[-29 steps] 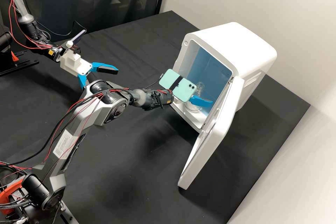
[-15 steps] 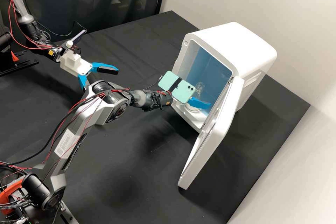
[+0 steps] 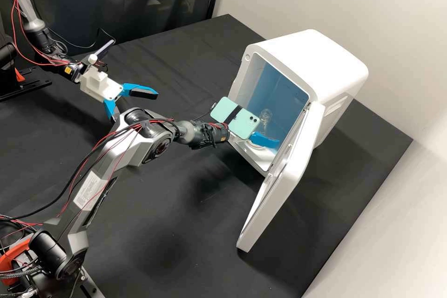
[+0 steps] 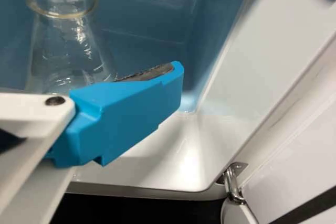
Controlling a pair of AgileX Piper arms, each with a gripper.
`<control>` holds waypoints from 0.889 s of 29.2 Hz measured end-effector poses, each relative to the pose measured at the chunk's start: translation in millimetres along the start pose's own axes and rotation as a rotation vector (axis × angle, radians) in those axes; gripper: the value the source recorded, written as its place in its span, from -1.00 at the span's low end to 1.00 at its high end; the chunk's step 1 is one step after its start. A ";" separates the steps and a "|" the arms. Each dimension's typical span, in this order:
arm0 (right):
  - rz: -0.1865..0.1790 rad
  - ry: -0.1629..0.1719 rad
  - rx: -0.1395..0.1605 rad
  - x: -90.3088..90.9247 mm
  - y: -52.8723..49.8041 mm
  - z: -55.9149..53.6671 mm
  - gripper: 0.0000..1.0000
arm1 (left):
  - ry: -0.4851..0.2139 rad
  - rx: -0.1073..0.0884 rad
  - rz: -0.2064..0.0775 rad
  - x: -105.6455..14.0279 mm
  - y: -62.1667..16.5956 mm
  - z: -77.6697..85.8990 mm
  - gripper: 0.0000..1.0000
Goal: Take the flask out of the incubator
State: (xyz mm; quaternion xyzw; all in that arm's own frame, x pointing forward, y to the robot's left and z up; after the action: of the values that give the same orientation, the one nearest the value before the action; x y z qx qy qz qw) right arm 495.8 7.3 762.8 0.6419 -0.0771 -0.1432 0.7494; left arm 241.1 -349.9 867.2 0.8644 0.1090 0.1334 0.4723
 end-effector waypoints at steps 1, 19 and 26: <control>-0.002 -0.001 0.006 0.4 -0.9 0.6 -1.00 | 0.000 0.000 0.000 0.0 0.0 0.0 1.00; -0.014 -0.011 0.026 2.3 -5.1 4.3 -1.00 | -0.002 0.001 0.007 1.4 1.7 0.4 1.00; -0.012 -0.013 0.038 2.6 -4.3 5.2 -1.00 | -0.002 0.001 0.007 1.4 1.7 0.4 1.00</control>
State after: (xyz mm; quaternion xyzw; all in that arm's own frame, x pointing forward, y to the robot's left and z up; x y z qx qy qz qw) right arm 496.2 1.0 759.2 0.6554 -0.0806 -0.1503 0.7358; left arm 242.7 -350.6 868.6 0.8651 0.1057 0.1341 0.4716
